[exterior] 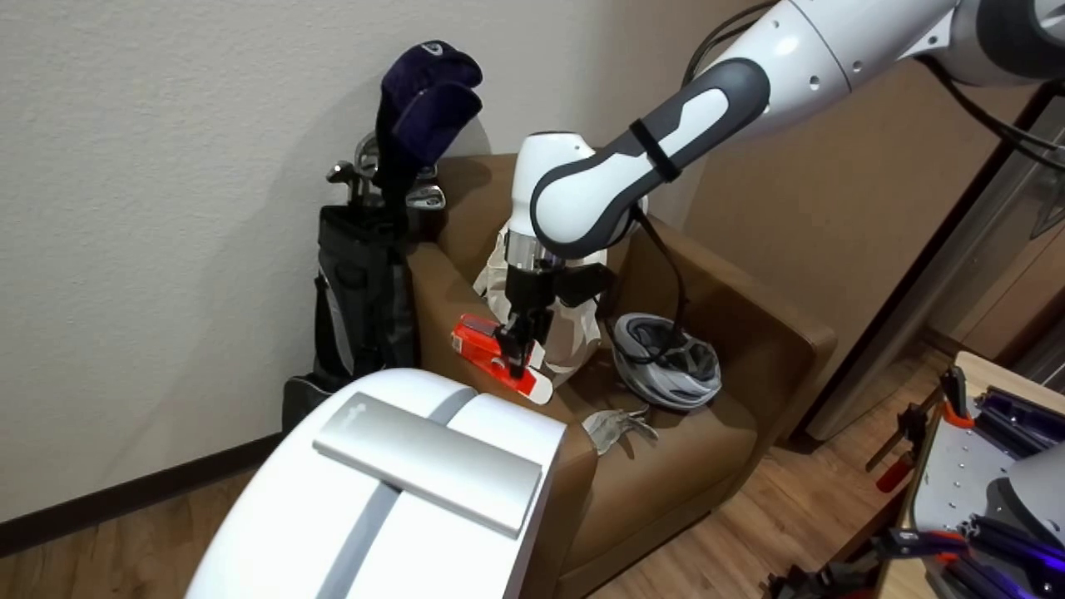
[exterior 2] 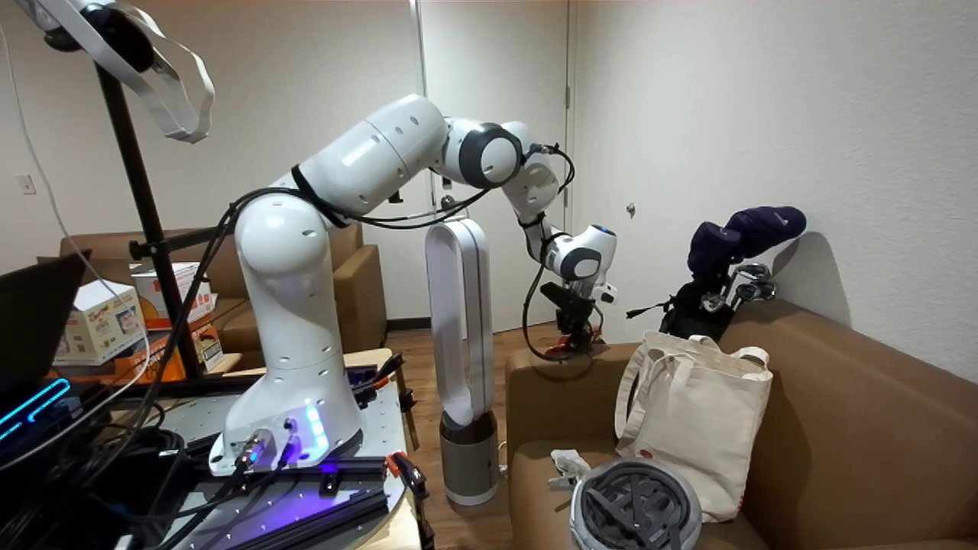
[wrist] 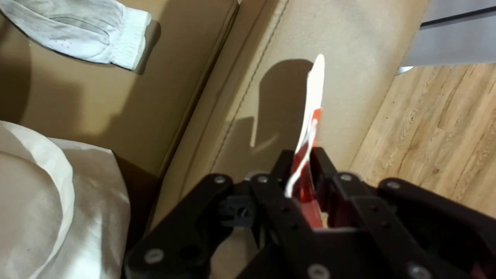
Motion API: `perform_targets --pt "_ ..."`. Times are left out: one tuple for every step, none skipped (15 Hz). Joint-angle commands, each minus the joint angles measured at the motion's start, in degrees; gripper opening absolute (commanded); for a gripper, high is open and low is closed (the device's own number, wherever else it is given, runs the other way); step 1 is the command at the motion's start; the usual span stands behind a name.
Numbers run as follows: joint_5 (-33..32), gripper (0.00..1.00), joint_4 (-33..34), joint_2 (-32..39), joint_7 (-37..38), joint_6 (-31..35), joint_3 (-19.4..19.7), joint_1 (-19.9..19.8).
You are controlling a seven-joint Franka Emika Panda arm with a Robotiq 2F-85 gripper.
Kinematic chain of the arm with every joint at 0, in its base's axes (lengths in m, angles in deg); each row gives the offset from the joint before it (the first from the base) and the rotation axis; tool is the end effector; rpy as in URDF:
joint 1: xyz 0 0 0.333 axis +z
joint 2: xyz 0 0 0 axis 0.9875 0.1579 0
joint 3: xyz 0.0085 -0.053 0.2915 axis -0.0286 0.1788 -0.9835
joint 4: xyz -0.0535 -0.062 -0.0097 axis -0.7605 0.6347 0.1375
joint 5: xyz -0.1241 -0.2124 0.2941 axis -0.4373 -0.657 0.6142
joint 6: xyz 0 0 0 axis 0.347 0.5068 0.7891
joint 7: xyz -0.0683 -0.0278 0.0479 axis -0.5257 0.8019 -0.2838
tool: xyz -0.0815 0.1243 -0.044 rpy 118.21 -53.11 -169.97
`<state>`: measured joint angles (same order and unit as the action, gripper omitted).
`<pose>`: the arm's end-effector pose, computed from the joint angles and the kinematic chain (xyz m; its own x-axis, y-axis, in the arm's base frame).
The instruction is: Put the orange box on the other armrest of the couch
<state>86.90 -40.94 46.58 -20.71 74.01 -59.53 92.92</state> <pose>0.6107 0.2473 0.0215 0.9670 0.2187 -0.1309 0.1882 -0.9590 -0.2118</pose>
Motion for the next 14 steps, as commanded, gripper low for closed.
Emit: perform_targets --pt "0.7 0.03 -2.2 -3.2 -0.9 0.5 -1.0 -1.3" --pt "1.0 0.03 -3.4 -4.8 -0.7 0.9 -1.0 -1.6" --pt "1.1 0.06 -4.0 -5.9 -0.6 1.2 -0.9 -1.8" --pt "1.5 0.06 -6.0 -8.0 -0.6 2.5 -0.9 -2.5" --pt "2.0 0.06 -7.0 -9.4 -0.7 3.2 -1.0 -3.1" --pt "2.9 0.06 -9.0 -11.6 -0.6 4.6 -1.2 -4.3" --pt "3.5 0.06 -10.8 -13.6 -0.4 6.2 -1.0 -5.1" --pt "4.4 0.06 -13.4 -16.2 0.1 8.2 -0.6 -6.2" --pt "5.7 0.06 -15.6 -18.7 0.1 9.5 -0.7 -7.7" --pt "7.1 0.06 -17.5 -20.7 0.4 10.5 -0.5 -9.1" --pt "8.5 0.06 -19.5 -23.0 0.2 10.7 -0.4 -10.7" --pt "9.8 0.06 -21.2 -25.1 -0.4 10.3 -0.2 -12.4" --pt "11.0 0.06 -23.2 -27.3 -1.1 10.0 0.2 -14.0" --pt "11.5 0.06 -24.9 -29.4 -2.1 9.0 0.8 -15.5"
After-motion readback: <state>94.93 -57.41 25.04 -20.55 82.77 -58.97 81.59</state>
